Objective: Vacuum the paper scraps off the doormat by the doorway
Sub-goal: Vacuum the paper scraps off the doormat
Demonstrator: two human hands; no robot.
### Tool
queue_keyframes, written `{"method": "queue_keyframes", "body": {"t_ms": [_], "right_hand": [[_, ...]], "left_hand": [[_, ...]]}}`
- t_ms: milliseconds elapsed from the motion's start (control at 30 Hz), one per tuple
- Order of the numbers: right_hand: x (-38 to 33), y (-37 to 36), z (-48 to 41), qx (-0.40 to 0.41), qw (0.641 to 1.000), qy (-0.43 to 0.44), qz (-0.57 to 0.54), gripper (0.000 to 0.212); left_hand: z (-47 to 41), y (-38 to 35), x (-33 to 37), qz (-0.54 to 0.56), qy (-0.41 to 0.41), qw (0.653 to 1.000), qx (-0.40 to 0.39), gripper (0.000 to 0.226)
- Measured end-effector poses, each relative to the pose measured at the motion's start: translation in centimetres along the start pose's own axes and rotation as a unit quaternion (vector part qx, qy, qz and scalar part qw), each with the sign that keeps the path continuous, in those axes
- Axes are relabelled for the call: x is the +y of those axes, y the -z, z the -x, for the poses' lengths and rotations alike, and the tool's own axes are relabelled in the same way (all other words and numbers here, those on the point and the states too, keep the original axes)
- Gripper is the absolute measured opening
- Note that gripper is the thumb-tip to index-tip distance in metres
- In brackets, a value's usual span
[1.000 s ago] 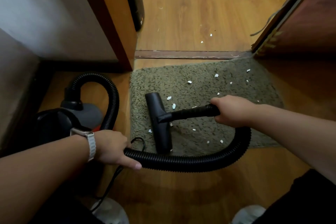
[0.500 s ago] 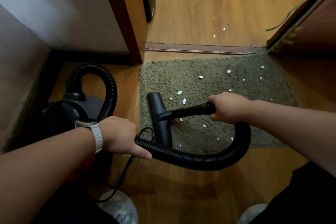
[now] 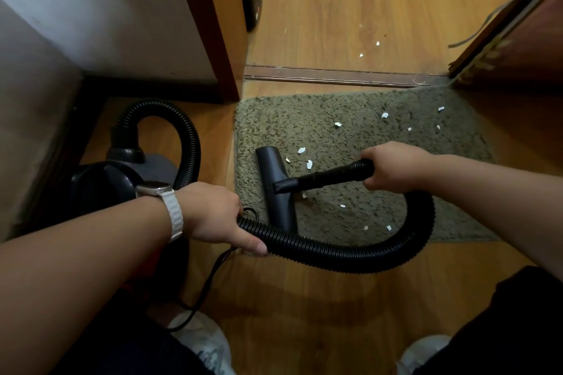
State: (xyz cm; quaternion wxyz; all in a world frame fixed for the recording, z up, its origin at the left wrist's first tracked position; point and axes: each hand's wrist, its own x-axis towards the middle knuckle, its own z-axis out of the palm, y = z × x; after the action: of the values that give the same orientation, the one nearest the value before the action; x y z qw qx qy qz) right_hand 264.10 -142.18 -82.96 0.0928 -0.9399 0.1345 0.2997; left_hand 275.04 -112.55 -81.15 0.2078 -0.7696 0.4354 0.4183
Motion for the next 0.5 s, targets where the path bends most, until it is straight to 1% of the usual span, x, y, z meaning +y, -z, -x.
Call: {"method": "queue_keyframes", "body": {"t_ms": [333,500], "right_hand": [[3.1,0.8,0.9,0.013,0.999,-0.047,-0.007,0.015],[4.1,0.8,1.4,0.02,0.999,-0.05,-0.008,0.012]], "left_hand": [[-1.0,1.0,1.7,0.013,-0.021,1.0,0.007,0.089],[-1.6,1.7,2.5,0.014,-0.031,0.999,0.017,0.089]]}}
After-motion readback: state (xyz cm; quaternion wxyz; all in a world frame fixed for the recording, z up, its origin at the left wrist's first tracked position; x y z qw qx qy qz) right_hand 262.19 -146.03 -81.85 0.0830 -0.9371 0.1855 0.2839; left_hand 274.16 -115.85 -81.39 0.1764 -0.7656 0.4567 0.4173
